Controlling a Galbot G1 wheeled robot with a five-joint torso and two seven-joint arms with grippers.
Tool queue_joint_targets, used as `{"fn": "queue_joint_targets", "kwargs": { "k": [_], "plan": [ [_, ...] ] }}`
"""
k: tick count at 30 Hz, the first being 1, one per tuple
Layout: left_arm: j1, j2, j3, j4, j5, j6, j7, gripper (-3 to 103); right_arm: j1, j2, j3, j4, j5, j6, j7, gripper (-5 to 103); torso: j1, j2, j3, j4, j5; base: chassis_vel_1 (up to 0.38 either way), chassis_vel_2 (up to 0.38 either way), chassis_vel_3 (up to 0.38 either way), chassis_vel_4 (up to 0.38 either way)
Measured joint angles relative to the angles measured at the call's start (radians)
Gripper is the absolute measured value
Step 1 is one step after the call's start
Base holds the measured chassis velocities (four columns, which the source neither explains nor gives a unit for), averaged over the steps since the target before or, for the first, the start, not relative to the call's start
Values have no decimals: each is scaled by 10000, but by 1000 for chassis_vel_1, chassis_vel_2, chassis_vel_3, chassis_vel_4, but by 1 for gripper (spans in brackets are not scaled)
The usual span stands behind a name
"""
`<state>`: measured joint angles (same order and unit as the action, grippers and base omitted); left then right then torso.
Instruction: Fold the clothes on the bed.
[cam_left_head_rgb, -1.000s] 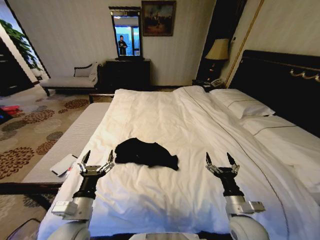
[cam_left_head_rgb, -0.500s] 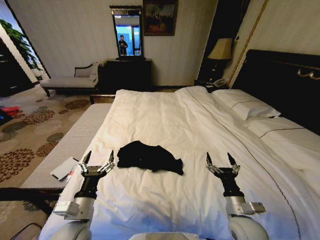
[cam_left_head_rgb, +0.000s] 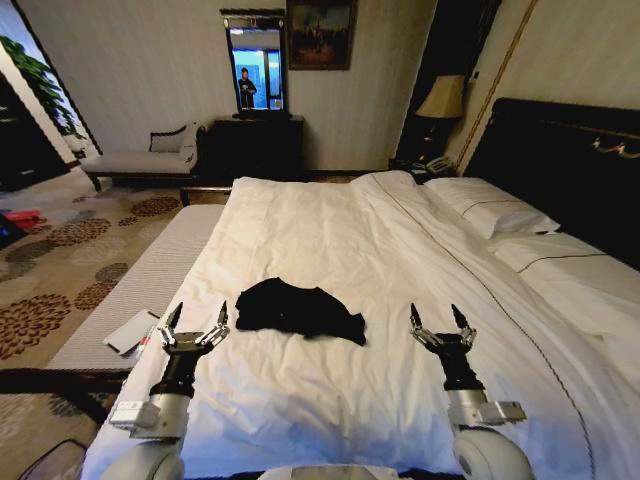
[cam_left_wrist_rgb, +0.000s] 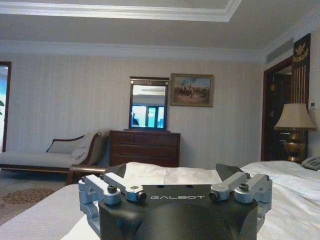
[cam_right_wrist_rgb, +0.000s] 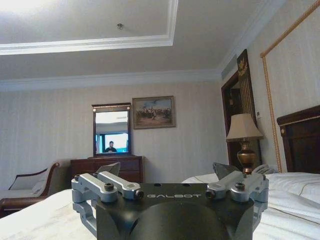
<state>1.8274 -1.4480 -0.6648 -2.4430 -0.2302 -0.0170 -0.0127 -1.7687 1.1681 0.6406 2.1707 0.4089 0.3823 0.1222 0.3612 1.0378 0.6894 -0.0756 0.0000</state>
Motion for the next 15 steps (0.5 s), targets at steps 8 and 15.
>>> {"fn": "queue_joint_targets", "kwargs": {
  "k": [8,15],
  "plan": [
    [-669,380,-225,31,-880,856,-435,100,554,-607,-272,-343,435,14,223,100,7,-4,3,3,0,3,-2,-7,0],
    [-2160,1863,-566,229,-3559,3400,-2111,100,1331,-1008,-752,-1024,631,126,357,100,6,-3,3,2,-1,0,0,0,0]
  ]
}}
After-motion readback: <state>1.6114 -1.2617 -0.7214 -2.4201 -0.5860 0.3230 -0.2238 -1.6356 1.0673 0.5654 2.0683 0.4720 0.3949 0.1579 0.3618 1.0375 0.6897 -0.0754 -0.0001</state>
